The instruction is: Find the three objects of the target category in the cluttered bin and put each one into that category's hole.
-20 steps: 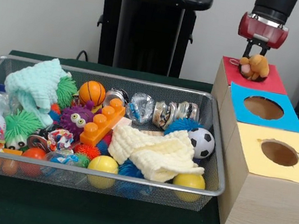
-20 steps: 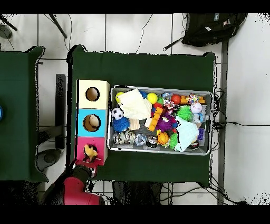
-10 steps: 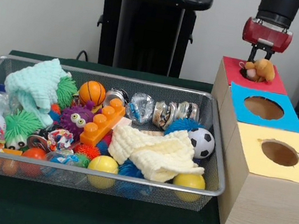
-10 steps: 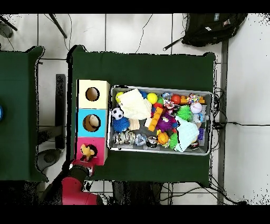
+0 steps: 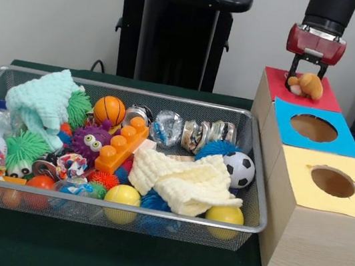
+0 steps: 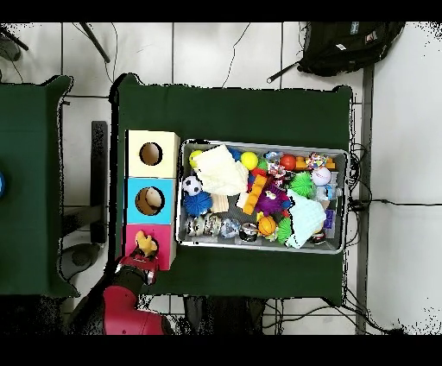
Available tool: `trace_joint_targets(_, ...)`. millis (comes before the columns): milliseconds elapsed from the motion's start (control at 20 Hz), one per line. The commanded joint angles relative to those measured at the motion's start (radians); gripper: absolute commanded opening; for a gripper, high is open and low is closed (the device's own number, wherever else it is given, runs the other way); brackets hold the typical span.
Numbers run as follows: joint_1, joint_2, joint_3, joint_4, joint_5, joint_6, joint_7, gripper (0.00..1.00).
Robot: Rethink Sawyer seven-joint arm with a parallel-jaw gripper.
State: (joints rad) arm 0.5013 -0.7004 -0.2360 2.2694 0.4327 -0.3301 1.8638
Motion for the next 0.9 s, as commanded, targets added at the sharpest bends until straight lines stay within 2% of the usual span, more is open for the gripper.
trace_joint_targets(50,-0.023,0.026,0.124,-0.008,0.042,0.034,0.292,1.0)
trace_joint_targets(300,-0.035,0.032,0.131,-0.009,0.02,0.021,0.307,1.0)
trace_joint_targets(750,-0.055,-0.024,0.121,0.013,-0.009,0.069,0.285,1.0)
trace_joint_targets(900,-0.068,-0.019,0.13,0.015,-0.019,0.069,0.283,1.0)
